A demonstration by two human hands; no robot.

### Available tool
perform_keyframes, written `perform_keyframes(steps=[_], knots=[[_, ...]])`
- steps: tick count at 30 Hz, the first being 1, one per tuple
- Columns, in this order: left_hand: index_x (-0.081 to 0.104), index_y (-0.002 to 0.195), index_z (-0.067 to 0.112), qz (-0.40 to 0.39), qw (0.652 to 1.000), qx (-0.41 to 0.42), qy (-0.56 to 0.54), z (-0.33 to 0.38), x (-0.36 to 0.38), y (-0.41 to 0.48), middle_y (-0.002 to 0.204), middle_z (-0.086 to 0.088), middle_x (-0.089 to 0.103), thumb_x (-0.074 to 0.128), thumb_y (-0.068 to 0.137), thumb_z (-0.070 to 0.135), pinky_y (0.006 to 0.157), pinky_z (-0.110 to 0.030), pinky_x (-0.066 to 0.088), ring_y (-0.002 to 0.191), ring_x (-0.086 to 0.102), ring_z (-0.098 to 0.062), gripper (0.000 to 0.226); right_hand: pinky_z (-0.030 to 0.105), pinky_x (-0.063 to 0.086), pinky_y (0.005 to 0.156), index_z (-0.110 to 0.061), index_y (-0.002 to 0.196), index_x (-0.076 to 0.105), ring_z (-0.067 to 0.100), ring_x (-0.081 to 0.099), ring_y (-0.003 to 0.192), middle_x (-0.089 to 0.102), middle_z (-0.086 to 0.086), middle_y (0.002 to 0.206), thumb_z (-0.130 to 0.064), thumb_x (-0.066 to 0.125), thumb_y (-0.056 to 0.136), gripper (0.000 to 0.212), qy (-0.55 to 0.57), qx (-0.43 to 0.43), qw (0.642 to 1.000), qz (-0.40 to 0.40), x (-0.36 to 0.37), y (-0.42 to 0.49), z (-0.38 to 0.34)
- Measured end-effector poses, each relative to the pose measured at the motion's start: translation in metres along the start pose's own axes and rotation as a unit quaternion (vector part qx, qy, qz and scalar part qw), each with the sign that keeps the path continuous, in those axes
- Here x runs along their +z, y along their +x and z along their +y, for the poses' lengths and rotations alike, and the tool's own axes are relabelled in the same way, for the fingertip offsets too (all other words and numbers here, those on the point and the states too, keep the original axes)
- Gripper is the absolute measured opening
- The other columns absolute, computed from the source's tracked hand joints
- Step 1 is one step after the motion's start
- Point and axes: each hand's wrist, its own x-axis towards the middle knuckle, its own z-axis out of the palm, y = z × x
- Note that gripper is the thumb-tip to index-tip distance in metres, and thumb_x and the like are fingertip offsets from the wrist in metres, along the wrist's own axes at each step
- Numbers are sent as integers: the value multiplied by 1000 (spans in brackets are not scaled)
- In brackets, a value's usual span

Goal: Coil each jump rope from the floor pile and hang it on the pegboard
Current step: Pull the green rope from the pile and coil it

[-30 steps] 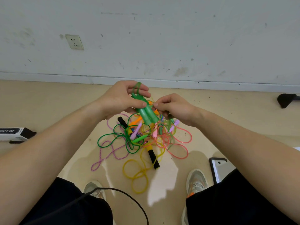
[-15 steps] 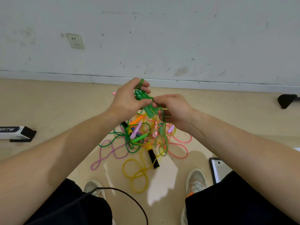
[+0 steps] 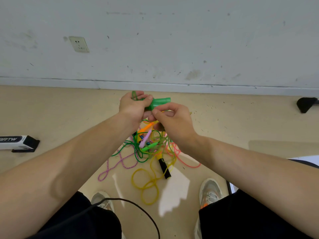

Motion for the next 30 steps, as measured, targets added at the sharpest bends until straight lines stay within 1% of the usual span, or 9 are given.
perform_keyframes(steps=[6,10,15,18,21,23,26,28,30], knots=[[51,117,2,-24,999,-40,-16,6,-1,2,97,-4,59,76,83,0,71,-37,63,85,69,-24,43,22,41,43,-8,102,68,7,53,41,69,8,73,-11,62,95,9,-97,-15,995,-17,-1,1,15],[52,112,2,-28,999,-44,-10,10,-6,5,100,-6,57,74,81,-8,67,-40,63,84,69,-25,40,21,42,45,-1,99,67,11,52,39,69,6,69,-12,63,95,12,-69,31,996,-52,-8,7,10],[55,108,0,-58,996,-59,-22,19,-11,5,103,-16,60,70,85,-7,65,-35,62,83,72,-28,29,27,45,56,-4,79,67,15,54,49,64,2,58,-37,65,95,37,-150,57,981,-105,-21,19,17],[60,93,3,-85,994,-68,-4,22,-10,-1,87,-13,64,67,87,-6,67,-35,63,77,72,-27,13,26,46,56,-9,67,60,17,53,48,53,1,53,-55,58,94,53,-253,69,955,-142,-28,26,16],[63,89,8,-131,988,-74,44,24,-14,-5,83,-8,66,66,88,-5,70,-35,63,73,73,-23,13,27,39,55,-16,58,50,12,47,44,47,-6,48,-72,48,89,64,-419,37,896,-139,-36,34,10],[64,91,10,-147,983,-59,89,25,-17,-4,88,-4,66,68,86,-4,74,-39,63,77,72,-21,15,29,32,51,-17,59,51,8,40,41,46,-6,49,-65,50,92,58,-480,-4,866,-139,-44,39,5],[63,102,10,-166,973,-39,153,25,-19,-6,93,2,65,69,85,-6,66,-35,63,77,71,-14,24,31,32,53,-13,73,67,9,41,48,52,3,59,-36,61,95,33,-479,-42,861,-169,-54,48,-1],[61,110,9,-201,956,-26,211,24,-20,-9,93,4,64,69,84,-7,59,-31,62,76,70,-11,32,34,39,59,-12,81,69,16,47,59,61,9,69,-22,63,93,17,-473,-55,860,-184,-59,54,-3],[60,113,8,-234,933,4,275,22,-21,-11,93,5,63,70,83,-9,61,-32,62,75,68,-11,37,36,47,71,-17,86,72,24,59,73,71,11,82,-21,66,92,10,-478,-63,859,-173,-62,58,-3]])
